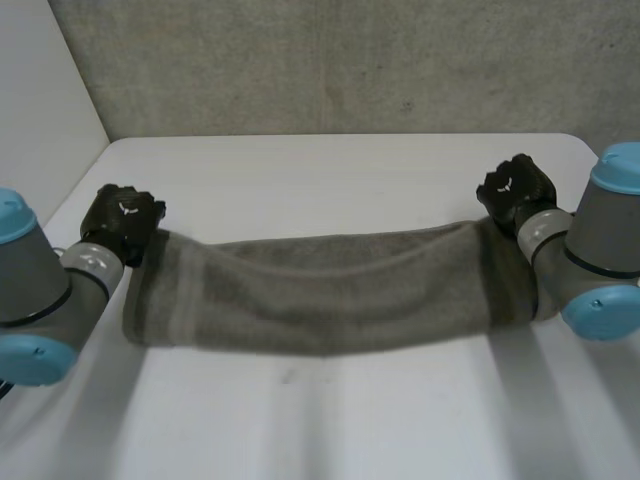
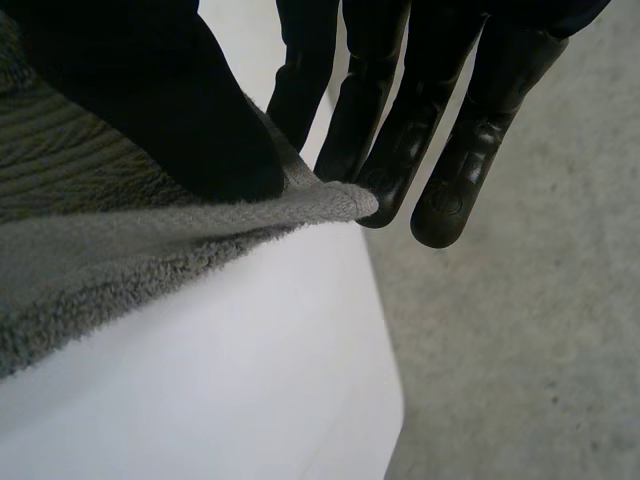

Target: Fold the towel.

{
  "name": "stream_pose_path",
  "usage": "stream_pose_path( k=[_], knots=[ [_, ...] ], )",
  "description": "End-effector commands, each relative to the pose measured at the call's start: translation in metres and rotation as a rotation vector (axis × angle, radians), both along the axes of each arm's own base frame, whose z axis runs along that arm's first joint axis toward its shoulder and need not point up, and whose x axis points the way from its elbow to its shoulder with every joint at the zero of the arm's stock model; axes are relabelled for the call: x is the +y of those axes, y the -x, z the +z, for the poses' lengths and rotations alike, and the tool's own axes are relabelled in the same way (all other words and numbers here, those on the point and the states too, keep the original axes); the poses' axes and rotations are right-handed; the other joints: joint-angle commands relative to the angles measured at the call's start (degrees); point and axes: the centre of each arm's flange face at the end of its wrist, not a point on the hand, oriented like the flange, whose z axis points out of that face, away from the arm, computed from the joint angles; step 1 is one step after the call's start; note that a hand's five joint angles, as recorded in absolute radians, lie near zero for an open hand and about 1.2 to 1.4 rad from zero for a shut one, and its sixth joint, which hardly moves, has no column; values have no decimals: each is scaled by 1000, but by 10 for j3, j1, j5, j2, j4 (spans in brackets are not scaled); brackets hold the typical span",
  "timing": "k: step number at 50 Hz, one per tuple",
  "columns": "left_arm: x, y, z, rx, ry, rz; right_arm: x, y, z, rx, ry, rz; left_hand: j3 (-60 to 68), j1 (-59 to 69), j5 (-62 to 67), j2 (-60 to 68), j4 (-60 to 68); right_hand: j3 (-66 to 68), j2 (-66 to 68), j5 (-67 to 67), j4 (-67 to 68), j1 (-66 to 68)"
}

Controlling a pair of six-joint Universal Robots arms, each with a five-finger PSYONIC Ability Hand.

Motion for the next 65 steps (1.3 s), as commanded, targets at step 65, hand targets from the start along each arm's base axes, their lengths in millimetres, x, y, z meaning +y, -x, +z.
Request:
stream_pose_path(
  k=[65],
  knots=[
    [-14,-2,0,499,26,25,14,-9,-15,-403,-223,197,102,115,103,102,102,119,124,132,117,240]
  ],
)
